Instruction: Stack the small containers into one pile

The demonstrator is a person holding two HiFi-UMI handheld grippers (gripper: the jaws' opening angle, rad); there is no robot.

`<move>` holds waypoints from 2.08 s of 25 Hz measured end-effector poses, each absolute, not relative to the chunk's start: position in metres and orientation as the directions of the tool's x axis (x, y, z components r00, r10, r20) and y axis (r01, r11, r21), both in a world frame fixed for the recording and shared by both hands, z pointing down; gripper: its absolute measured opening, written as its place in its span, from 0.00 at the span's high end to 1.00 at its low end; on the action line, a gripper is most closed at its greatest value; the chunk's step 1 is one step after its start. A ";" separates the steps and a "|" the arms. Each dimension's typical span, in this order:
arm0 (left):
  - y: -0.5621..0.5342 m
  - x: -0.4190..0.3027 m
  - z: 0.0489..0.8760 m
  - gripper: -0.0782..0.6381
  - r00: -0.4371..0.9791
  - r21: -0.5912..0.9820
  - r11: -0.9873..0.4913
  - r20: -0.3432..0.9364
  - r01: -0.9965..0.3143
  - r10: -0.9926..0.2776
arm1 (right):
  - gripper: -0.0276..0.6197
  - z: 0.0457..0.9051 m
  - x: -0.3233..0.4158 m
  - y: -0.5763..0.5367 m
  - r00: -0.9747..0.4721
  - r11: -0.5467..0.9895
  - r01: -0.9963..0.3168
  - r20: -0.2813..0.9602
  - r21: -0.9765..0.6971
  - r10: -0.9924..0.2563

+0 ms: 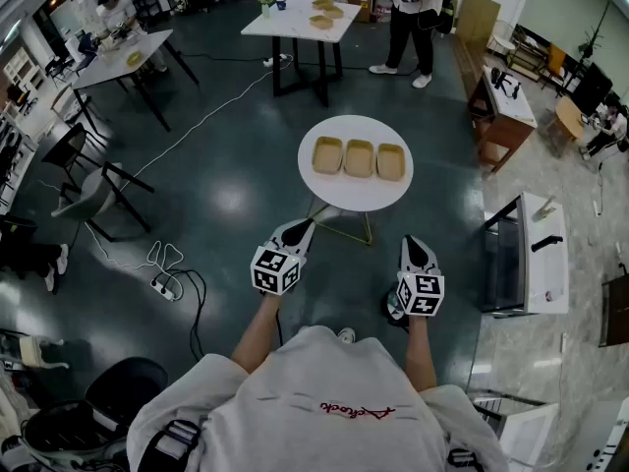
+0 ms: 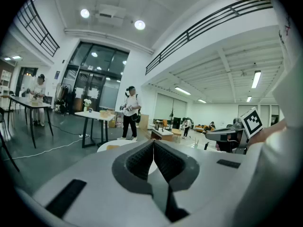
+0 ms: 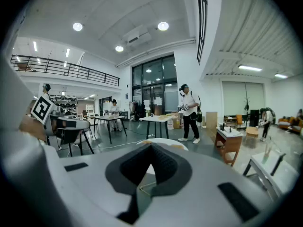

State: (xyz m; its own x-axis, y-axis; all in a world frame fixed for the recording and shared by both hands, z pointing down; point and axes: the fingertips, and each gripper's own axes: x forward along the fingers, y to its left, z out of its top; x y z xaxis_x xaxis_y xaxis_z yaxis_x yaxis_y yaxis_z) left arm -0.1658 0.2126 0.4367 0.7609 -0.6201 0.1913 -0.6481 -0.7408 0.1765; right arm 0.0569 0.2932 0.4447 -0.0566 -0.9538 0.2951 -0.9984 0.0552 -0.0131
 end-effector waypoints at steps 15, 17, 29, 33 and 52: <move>0.217 -0.150 0.433 0.87 0.758 0.179 -0.737 0.183 -0.652 -0.626 | 0.93 0.447 0.066 0.299 -0.076 0.067 -0.997 0.277 -0.040 -0.958; 0.219 -0.148 0.434 0.87 0.756 0.179 -0.735 0.185 -0.654 -0.627 | 0.93 0.449 0.069 0.301 -0.077 0.067 -0.997 0.278 -0.046 -0.958; 0.225 -0.119 0.439 0.87 0.748 0.182 -0.726 0.196 -0.663 -0.634 | 0.93 0.455 0.099 0.307 -0.092 0.084 -0.996 0.291 -0.040 -0.952; 0.226 -0.111 0.436 0.87 0.741 0.175 -0.721 0.203 -0.670 -0.640 | 0.93 0.455 0.108 0.307 -0.097 0.089 -0.995 0.294 -0.043 -0.951; 0.221 -0.093 0.444 0.87 0.716 0.172 -0.696 0.215 -0.697 -0.664 | 0.93 0.472 0.129 0.302 -0.131 0.120 -0.991 0.306 -0.055 -0.943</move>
